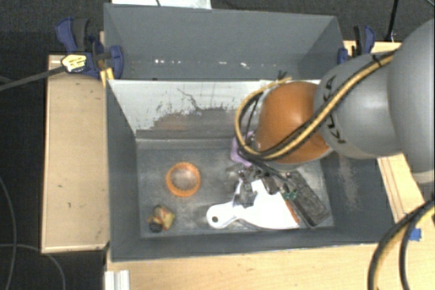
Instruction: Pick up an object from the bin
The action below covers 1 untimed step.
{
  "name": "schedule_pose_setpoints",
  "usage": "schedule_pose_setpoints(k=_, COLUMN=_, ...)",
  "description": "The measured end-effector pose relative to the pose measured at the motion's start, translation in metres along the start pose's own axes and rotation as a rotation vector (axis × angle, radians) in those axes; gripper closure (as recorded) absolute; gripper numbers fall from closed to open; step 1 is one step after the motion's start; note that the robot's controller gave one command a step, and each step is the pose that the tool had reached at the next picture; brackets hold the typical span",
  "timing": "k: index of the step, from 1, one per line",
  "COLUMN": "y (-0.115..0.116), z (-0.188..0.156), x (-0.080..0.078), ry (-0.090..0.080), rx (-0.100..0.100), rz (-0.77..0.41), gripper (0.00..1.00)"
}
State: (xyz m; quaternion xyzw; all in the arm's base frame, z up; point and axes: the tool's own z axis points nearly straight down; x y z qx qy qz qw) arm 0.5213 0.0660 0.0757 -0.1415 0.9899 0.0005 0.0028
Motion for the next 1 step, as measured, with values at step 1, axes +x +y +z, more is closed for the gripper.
schedule_pose_setpoints(k=1, y=-0.0028, z=-0.1565, x=-0.0123, ry=0.0, rx=0.001, rz=-0.002, gripper=1.0)
